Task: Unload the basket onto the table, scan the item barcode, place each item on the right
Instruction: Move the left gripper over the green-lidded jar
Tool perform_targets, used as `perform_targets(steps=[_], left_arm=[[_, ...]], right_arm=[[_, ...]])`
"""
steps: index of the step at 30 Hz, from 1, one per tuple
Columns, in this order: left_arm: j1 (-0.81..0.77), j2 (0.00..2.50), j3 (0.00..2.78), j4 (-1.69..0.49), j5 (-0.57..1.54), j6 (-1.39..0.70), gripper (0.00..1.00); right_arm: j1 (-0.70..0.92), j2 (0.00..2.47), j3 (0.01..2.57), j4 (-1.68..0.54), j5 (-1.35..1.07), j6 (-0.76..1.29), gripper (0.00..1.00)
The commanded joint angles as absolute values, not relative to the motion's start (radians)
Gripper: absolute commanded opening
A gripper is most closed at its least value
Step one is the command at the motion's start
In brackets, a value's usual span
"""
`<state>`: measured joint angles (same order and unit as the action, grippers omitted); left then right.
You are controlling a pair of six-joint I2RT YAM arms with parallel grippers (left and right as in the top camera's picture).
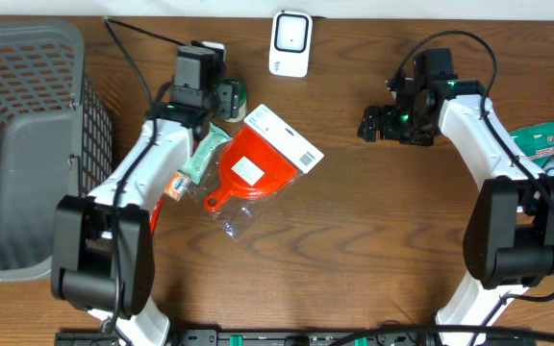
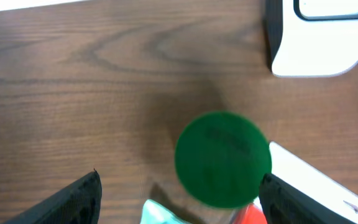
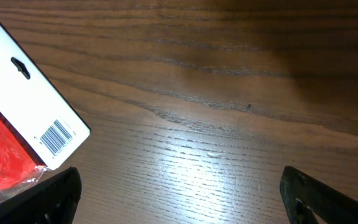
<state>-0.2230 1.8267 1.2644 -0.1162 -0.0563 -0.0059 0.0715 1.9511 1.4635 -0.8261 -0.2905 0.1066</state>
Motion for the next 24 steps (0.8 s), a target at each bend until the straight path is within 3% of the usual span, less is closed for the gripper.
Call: perform_targets(steps=[1,24], left_arm=[[-0.228,1.873,1.265,-0.095,-0.142,-0.159,0.81],[-0.274,2.051,1.474,-0.171,-0.064,-0.204,0.81]], right_arm=[[0.072,1.920,1.478,-0.828,-0.279,0.118,0.99],[0.072,1.920,1.478,-0.831,-0.277,0.118,0.99]])
